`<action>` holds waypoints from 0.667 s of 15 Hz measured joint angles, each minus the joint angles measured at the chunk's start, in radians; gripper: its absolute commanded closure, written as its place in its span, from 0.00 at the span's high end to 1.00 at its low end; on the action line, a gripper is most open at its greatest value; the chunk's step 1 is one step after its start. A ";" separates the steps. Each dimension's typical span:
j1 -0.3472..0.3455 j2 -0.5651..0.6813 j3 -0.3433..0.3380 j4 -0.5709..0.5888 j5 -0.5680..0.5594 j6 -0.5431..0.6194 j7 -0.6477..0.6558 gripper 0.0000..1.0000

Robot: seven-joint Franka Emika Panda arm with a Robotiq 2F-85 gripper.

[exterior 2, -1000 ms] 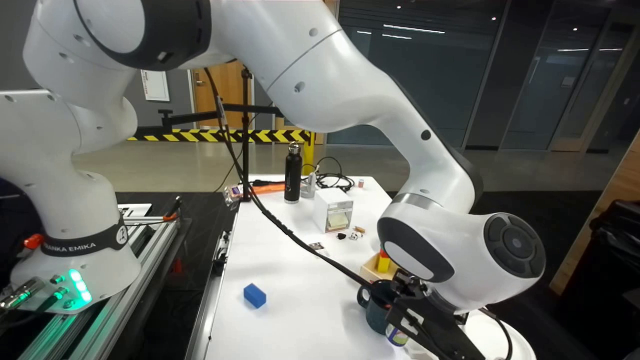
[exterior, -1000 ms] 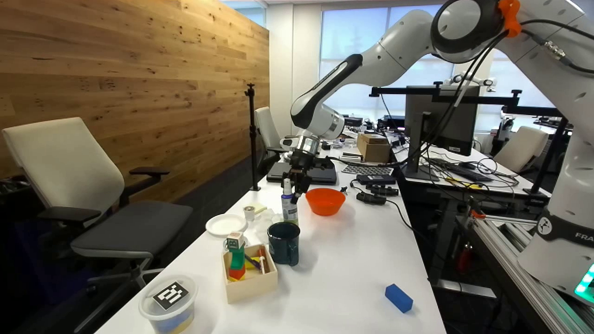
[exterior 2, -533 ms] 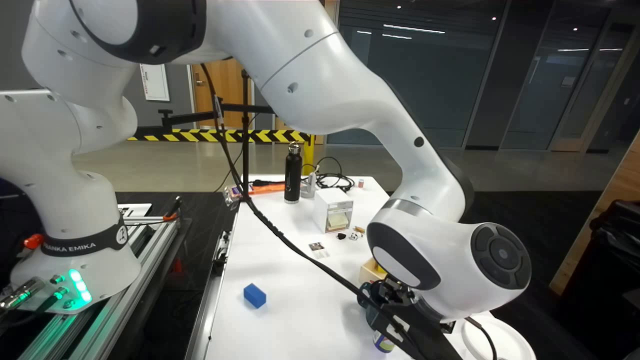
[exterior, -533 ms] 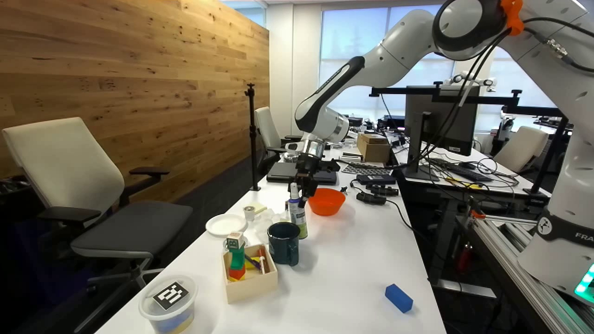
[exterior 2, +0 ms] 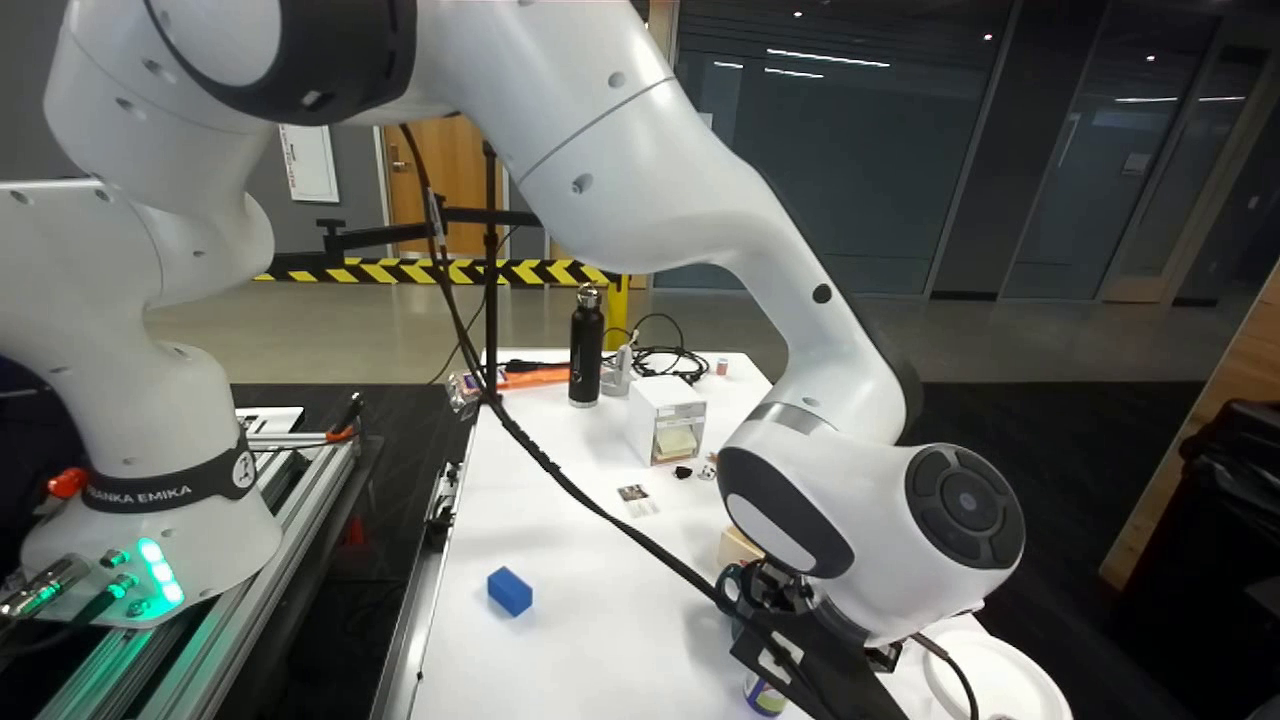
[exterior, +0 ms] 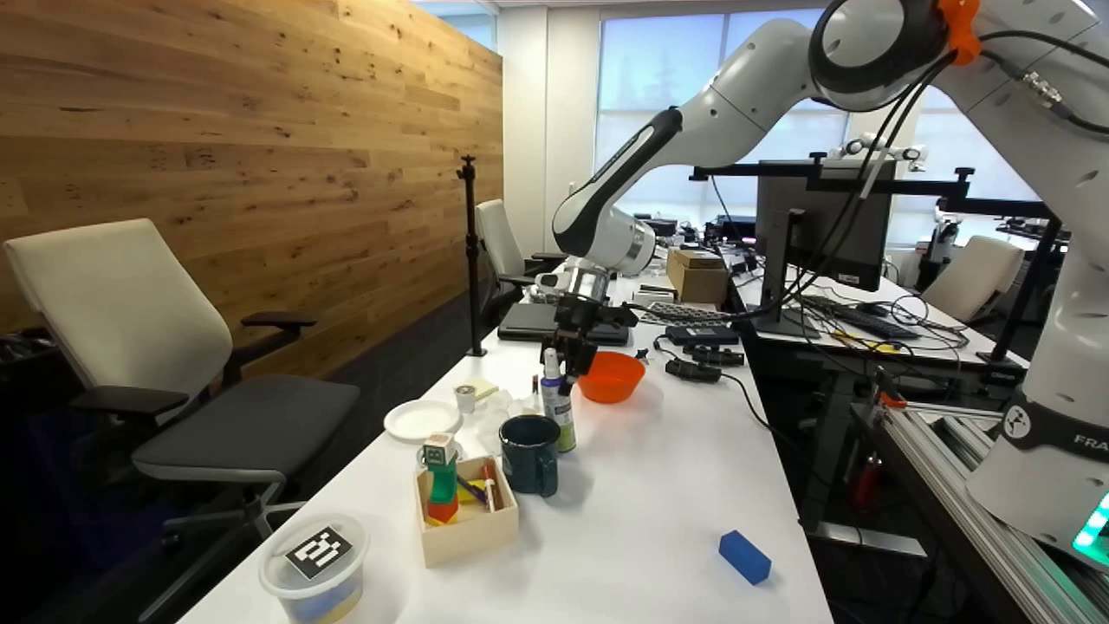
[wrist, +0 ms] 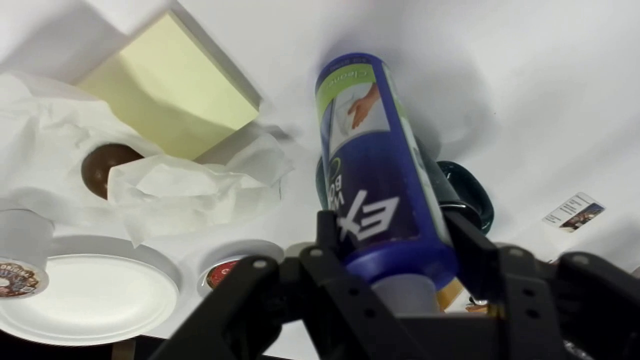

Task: Remove the blue bottle from the box and place it on the right side of the table.

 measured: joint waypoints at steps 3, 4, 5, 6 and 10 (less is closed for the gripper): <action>0.000 0.000 0.009 -0.019 0.006 0.047 -0.001 0.31; -0.001 0.000 0.013 -0.025 0.014 0.062 -0.002 0.31; -0.001 0.000 0.017 -0.031 0.023 0.077 -0.004 0.31; -0.002 0.000 0.022 -0.036 0.033 0.090 -0.005 0.71; -0.006 0.000 0.038 -0.044 0.070 0.113 -0.008 0.99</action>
